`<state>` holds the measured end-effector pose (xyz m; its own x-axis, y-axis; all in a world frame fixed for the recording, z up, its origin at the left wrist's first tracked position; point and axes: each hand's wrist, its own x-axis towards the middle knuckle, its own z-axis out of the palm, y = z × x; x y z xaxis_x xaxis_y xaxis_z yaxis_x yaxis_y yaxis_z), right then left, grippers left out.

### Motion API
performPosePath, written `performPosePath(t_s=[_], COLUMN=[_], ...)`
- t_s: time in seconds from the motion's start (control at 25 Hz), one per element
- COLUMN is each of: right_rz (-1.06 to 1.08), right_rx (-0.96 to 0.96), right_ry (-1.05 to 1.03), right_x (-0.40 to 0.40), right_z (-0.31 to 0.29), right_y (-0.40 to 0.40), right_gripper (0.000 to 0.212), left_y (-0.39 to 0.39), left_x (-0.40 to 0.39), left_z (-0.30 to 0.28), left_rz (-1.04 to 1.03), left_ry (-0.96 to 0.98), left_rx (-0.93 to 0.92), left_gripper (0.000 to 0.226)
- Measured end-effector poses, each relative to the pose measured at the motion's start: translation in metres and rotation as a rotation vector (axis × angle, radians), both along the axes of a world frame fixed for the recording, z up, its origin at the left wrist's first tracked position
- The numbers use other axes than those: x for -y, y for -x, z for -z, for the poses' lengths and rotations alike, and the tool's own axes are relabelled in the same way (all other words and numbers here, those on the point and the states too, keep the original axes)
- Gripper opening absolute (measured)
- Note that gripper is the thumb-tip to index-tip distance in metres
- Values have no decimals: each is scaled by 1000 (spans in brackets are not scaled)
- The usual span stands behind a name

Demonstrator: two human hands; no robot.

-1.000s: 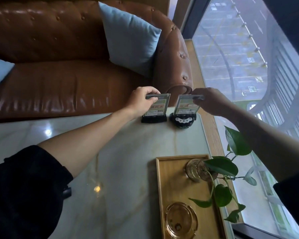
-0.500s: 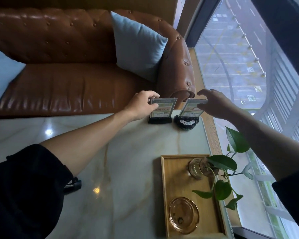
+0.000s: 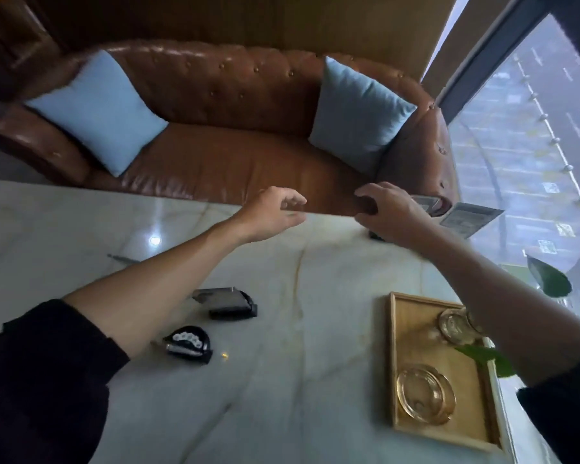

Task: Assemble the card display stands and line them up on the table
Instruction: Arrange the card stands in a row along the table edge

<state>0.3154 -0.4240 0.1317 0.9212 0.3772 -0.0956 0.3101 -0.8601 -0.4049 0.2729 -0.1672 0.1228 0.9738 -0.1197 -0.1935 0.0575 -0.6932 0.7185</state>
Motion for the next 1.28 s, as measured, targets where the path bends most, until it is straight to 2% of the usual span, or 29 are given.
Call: performPosePath(t_s=[0.2, 0.28, 0.4, 0.48, 0.56, 0.72, 0.8, 0.88, 1.12, 1.28], right_rz=[-110, -156, -258, -296, -306, -259, -221, -171, -76, -5], right_rx=[-110, -190, -242, -262, -295, -271, -273, -265, -205, -95], right_ry=[-86, -117, -100, -46, 16, 95, 97, 69, 51, 47], right_x=[-110, -144, -181, -196, -205, -214, -215, -214, -174, -136], right_z=[24, 36, 49, 58, 67, 81, 86, 89, 73, 58], right_y=[76, 102, 128, 138, 144, 146, 145, 139, 95, 45], right_gripper=[57, 58, 55, 49, 41, 34, 33, 33, 30, 25], left_y=[89, 123, 163, 184, 198, 212, 212, 206, 150, 87], left_x=[-92, -119, -152, -168, -179, -195, -195, -191, -167, -138], left_z=[-2, 1, 3, 8, 20, 48, 54, 54, 42, 42], left_rz=[-138, -143, -37, 95, 178, 141, 133, 134, 87, 90], left_ry=[-6, -18, -23, -102, -162, -221, -284, -345, -204, -245], left_rx=[-16, -80, -275, -426, -516, -395, -347, -280, -215, -120], left_gripper=[41, 47, 63, 71, 67, 30, 21, 20, 17, 15])
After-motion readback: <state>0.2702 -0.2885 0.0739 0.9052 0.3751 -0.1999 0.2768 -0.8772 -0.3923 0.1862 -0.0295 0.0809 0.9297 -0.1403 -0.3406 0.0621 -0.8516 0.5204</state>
